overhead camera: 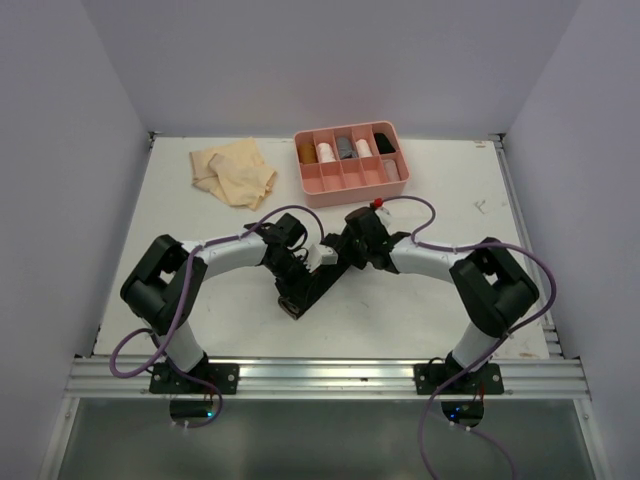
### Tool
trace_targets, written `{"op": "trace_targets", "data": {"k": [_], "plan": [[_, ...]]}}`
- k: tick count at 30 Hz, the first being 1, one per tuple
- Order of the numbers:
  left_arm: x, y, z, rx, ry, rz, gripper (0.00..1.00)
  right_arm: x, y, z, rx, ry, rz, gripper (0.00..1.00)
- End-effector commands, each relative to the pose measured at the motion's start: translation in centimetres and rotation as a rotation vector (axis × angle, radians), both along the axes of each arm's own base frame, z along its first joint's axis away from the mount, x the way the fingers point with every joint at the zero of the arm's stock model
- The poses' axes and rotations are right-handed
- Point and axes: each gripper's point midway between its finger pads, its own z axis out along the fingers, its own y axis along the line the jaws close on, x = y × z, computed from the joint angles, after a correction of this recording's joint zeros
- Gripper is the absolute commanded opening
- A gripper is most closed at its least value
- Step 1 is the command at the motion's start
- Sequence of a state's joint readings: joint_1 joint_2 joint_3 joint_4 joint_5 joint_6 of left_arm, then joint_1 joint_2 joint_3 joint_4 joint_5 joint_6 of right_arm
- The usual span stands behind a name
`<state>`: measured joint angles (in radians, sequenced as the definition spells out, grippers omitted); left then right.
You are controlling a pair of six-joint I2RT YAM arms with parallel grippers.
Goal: Roll the underwear
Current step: Fold the underwear
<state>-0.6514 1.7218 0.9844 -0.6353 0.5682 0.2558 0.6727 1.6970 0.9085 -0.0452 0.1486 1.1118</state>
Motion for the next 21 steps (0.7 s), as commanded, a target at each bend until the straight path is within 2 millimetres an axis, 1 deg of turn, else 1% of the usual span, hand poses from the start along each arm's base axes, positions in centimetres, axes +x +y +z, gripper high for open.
{"op": "trace_targets", "data": {"k": [1,5,8,9,11,12,14,19,20,21], "plan": [[-1.5,4.2,-3.4,0.205,0.013,-0.042,0.16,0.8,0.2,0.5,-0.014,-0.010,0.007,0.50],[-1.6,4.3,-3.5,0.209,0.018,-0.043,0.16,0.4,-0.6,-0.2,-0.059,0.037,0.000,0.47],[-1.6,4.3,-3.6,0.210,0.022,-0.044,0.16,0.1,-0.9,-0.3,-0.069,0.044,0.003,0.42],[-1.6,4.3,-3.6,0.210,0.023,-0.043,0.16,0.0,-1.0,-0.4,-0.071,0.045,0.004,0.36],[-1.7,4.3,-3.7,0.211,0.027,-0.045,0.16,0.0,-1.0,-0.5,-0.074,0.048,0.011,0.31],[-1.7,4.3,-3.7,0.212,0.027,-0.044,0.16,0.0,-1.1,-0.7,-0.075,0.052,0.013,0.25],[-1.7,4.3,-3.6,0.211,0.029,-0.042,0.16,0.0,-1.0,-0.7,-0.074,0.053,0.019,0.22],[-1.8,4.3,-3.7,0.213,0.034,-0.044,0.15,0.2,-1.1,-1.4,-0.084,0.069,0.019,0.18],[-1.8,4.3,-3.7,0.215,0.037,-0.043,0.15,0.2,-1.3,-1.5,-0.088,0.069,0.019,0.16],[-1.9,4.4,-3.7,0.215,0.037,-0.043,0.15,0.3,-1.4,-1.5,-0.090,0.068,0.018,0.11]]}}
